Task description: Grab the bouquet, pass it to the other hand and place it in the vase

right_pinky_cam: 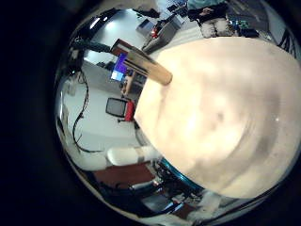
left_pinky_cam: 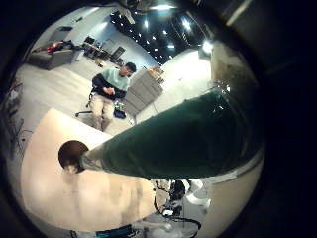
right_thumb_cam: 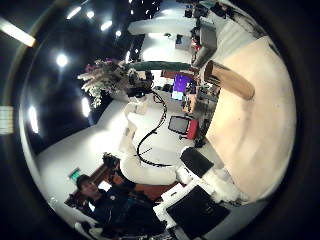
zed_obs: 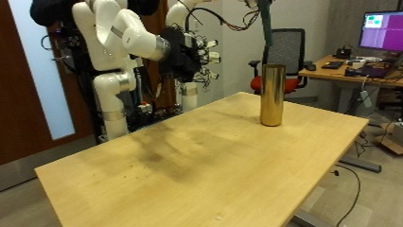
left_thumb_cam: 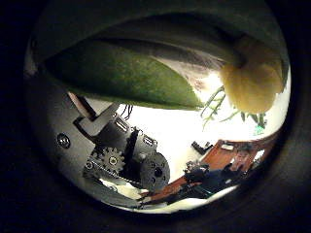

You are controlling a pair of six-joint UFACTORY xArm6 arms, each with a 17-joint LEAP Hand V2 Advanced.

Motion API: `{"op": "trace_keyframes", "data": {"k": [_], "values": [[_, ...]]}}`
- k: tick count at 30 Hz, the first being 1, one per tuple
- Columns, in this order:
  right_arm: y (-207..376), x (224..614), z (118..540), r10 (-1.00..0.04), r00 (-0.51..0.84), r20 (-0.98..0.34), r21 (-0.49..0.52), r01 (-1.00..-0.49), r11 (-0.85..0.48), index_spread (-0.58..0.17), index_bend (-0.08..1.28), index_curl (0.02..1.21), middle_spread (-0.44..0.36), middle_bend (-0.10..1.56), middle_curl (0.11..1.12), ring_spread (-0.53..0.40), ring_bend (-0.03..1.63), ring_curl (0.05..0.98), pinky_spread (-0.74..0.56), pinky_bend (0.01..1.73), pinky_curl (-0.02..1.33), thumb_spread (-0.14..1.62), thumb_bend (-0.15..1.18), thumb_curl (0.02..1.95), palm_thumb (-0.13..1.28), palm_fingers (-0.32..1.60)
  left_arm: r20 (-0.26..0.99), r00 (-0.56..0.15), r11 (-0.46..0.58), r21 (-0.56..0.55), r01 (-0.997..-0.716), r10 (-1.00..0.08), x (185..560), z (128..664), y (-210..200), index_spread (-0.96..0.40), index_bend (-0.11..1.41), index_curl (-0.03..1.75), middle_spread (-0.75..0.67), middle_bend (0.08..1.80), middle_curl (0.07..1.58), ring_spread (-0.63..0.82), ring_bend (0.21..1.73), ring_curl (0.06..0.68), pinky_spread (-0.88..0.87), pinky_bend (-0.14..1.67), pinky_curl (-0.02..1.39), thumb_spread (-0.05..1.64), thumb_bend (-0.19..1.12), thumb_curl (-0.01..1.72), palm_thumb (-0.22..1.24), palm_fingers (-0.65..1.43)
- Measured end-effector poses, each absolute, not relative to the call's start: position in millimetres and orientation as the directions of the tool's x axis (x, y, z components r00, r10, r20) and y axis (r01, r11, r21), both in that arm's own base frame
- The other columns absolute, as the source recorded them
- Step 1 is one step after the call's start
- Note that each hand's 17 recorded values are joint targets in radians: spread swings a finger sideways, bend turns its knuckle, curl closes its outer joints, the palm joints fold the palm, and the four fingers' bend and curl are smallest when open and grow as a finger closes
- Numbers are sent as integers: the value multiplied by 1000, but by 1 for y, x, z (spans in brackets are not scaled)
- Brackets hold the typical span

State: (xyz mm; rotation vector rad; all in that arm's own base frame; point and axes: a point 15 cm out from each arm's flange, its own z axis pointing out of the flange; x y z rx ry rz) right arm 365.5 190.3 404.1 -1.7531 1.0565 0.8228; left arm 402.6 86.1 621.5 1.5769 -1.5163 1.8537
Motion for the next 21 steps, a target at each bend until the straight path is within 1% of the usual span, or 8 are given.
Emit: {"op": "trace_keyframes", "data": {"k": [5,7,9,17,19,21], "values": [[189,366,404,-306,411,-859,-354,-907,-227,-311,156,242,190,184,287,206,450,247,416,577,316,946,-29,409,670,-8,845,-350,-415,-510,-754,-403,414,607,90,-680,182,1629,-537,1069,1018,-436,1379,581,-667,976,644,83,-22,895,1142,1050],[188,367,403,-308,409,-859,-353,-909,-223,-314,158,247,181,185,288,207,451,250,415,576,312,946,-29,409,670,-3,850,-346,-410,-501,-762,-396,419,601,86,-660,181,1641,-539,1067,1021,-437,1377,583,-669,972,647,82,-21,898,1144,1051],[188,367,402,-307,407,-860,-351,-910,-222,-314,158,248,179,188,290,207,451,250,415,575,310,946,-29,409,670,0,858,-336,-411,-487,-771,-388,422,589,87,-642,180,1650,-540,1065,1022,-437,1375,584,-670,970,650,81,-22,899,1145,1051],[187,365,400,-307,406,-861,-349,-910,-226,-319,162,259,175,187,293,208,455,251,413,572,302,942,-29,412,674,12,897,-284,-445,-419,-791,-339,436,540,90,-590,180,1675,-544,1061,1027,-438,1372,588,-673,963,657,80,-22,902,1145,1053],[188,364,401,-303,408,-861,-350,-908,-230,-316,167,263,175,184,292,208,450,249,412,568,300,943,-27,415,679,18,900,-281,-450,-414,-791,-333,439,531,92,-576,179,1680,-545,1059,1028,-438,1371,588,-674,962,658,80,-22,902,1145,1053],[188,362,401,-299,408,-863,-348,-908,-235,-316,169,266,175,182,290,207,449,248,412,564,299,947,-27,416,682,22,900,-283,-445,-413,-794,-331,439,523,93,-561,180,1685,-543,1067,1029,-437,1361,587,-674,944,656,95,-36,896,1107,1049]]}}
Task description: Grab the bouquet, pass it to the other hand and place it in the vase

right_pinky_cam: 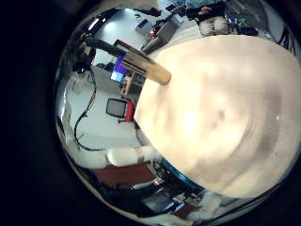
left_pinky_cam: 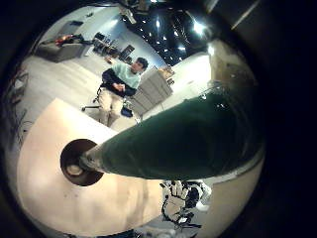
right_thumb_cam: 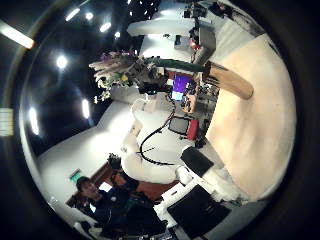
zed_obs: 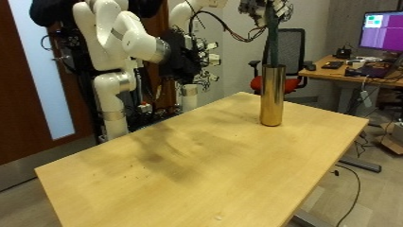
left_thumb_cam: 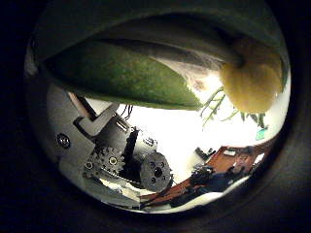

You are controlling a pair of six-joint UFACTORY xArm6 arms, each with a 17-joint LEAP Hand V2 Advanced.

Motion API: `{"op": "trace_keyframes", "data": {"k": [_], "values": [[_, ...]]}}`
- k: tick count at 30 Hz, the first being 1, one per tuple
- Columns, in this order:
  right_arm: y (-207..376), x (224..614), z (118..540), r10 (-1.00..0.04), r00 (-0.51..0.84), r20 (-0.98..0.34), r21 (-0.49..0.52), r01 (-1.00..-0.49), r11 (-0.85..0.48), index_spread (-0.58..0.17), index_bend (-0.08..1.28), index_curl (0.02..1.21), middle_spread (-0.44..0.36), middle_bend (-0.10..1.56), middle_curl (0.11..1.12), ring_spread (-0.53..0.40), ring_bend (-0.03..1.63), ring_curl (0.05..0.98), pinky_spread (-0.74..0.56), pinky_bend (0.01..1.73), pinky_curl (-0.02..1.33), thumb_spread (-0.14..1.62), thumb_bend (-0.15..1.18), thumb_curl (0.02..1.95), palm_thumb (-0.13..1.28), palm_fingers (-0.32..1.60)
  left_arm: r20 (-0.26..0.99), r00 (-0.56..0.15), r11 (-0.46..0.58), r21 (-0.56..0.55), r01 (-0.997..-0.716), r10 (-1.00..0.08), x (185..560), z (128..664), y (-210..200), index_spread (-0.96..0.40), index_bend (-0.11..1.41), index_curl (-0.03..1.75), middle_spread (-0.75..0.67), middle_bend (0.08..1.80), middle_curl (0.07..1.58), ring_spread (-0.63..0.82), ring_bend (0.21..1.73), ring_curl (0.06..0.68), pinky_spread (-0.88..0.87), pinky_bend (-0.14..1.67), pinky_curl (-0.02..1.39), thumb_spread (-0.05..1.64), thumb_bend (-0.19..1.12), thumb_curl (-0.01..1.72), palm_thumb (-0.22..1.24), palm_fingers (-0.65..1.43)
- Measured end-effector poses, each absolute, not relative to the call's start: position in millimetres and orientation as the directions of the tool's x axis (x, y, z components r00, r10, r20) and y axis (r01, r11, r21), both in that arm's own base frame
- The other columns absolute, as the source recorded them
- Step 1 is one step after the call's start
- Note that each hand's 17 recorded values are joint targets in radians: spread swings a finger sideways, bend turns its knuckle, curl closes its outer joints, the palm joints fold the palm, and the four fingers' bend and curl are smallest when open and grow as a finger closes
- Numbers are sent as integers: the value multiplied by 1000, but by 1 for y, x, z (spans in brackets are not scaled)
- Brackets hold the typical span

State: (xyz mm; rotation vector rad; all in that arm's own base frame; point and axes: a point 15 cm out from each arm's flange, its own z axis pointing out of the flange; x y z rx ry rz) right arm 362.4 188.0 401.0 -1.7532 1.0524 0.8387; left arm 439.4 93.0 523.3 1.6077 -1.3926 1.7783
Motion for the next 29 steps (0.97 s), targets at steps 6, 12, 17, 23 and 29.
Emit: {"op": "trace_keyframes", "data": {"k": [6,12,17,23,29], "values": [[188,360,401,-297,409,-863,-348,-907,-239,-324,170,277,165,178,284,201,441,246,415,556,296,951,-28,417,685,33,867,-232,-374,-413,-831,-441,427,492,100,-413,81,1440,-193,517,839,-42,883,438,-80,512,552,686,-96,650,512,-257],[189,359,402,-295,411,-863,-347,-905,-245,-317,173,285,161,179,279,203,439,246,419,547,295,952,-28,415,686,42,857,-168,-481,-424,-768,-487,423,483,147,75,-27,859,482,174,505,461,674,270,485,430,386,777,-53,440,250,-313],[189,357,404,-297,419,-858,-355,-901,-248,-314,178,293,160,175,274,203,431,245,422,545,292,952,-28,417,690,49,865,-71,-523,-365,-770,-497,404,452,184,243,57,456,584,153,368,576,559,222,643,363,327,749,-45,376,214,-237],[191,352,401,-280,409,-868,-339,-902,-268,-313,177,301,161,177,270,202,422,244,421,538,289,952,-28,418,690,64,875,-52,-545,-346,-764,-482,379,440,204,239,92,262,602,151,270,628,490,201,683,330,305,738,-42,350,201,-199],[191,353,403,-272,416,-868,-343,-898,-277,-315,180,309,152,173,265,194,417,244,425,524,285,952,-28,418,690,83,883,-54,-550,-337,-764,-467,342,436,195,227,109,171,599,155,209,652,453,193,671,296,297,736,-40,340,201,-169]]}}
